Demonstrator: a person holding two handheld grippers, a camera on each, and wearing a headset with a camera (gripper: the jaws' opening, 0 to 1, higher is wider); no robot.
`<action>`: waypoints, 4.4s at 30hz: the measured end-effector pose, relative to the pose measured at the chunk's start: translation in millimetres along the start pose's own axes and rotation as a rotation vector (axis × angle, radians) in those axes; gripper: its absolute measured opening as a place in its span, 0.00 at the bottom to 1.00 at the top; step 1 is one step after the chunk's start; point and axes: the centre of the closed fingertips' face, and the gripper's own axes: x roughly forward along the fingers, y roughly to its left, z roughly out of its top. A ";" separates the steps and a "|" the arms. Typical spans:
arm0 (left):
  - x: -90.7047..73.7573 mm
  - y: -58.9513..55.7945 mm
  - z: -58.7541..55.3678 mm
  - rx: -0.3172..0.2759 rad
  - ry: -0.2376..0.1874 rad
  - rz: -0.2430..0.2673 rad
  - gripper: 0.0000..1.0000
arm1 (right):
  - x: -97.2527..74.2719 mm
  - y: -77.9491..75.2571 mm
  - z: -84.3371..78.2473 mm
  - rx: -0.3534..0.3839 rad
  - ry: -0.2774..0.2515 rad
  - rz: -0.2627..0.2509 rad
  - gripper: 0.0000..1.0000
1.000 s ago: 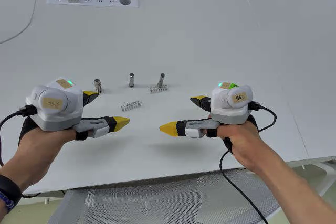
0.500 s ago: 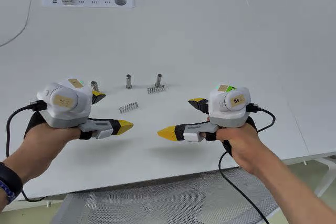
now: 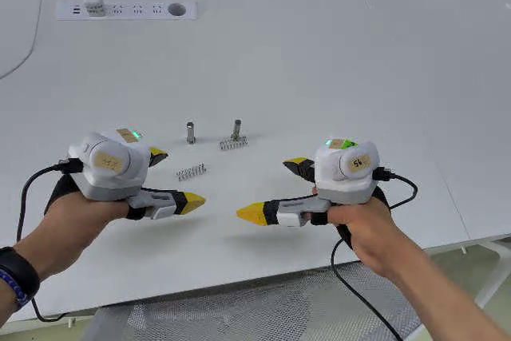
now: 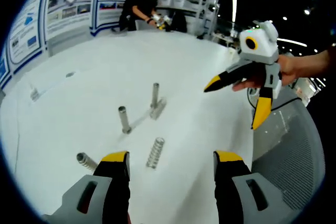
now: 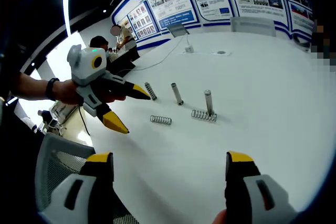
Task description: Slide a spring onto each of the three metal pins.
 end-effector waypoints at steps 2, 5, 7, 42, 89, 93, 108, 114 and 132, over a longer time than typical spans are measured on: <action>4.7 1.0 -0.5 0.005 0.007 -0.001 0.65 | 0.0 0.7 -0.4 0.002 0.001 0.000 0.89; 10.7 2.2 -2.0 0.007 0.017 -0.006 0.64 | 0.3 1.4 0.0 0.004 -0.001 0.003 0.89; 14.3 2.5 -3.5 0.011 0.026 -0.010 0.63 | 0.0 0.7 -0.1 0.006 -0.002 0.001 0.89; 30.3 29.2 -29.8 0.078 0.115 0.091 0.21 | -5.4 -1.6 4.4 0.015 -0.018 -0.021 0.89; -7.6 13.8 -51.7 -0.064 0.118 0.161 0.10 | 4.9 20.0 4.6 0.045 -0.025 0.020 0.86; -10.6 13.2 -51.7 -0.074 0.112 0.163 0.10 | 7.0 20.7 5.6 0.047 -0.024 0.026 0.86; -25.0 7.1 -50.9 -0.081 0.088 0.165 0.10 | 14.5 27.3 17.5 0.060 -0.045 0.066 0.83; -33.6 2.9 -41.0 -0.075 0.070 0.162 0.10 | 18.0 32.8 21.4 0.072 -0.053 0.094 0.80; -48.8 -20.9 -3.5 -0.004 0.023 0.116 0.10 | 29.9 47.4 45.2 0.096 -0.080 0.183 0.67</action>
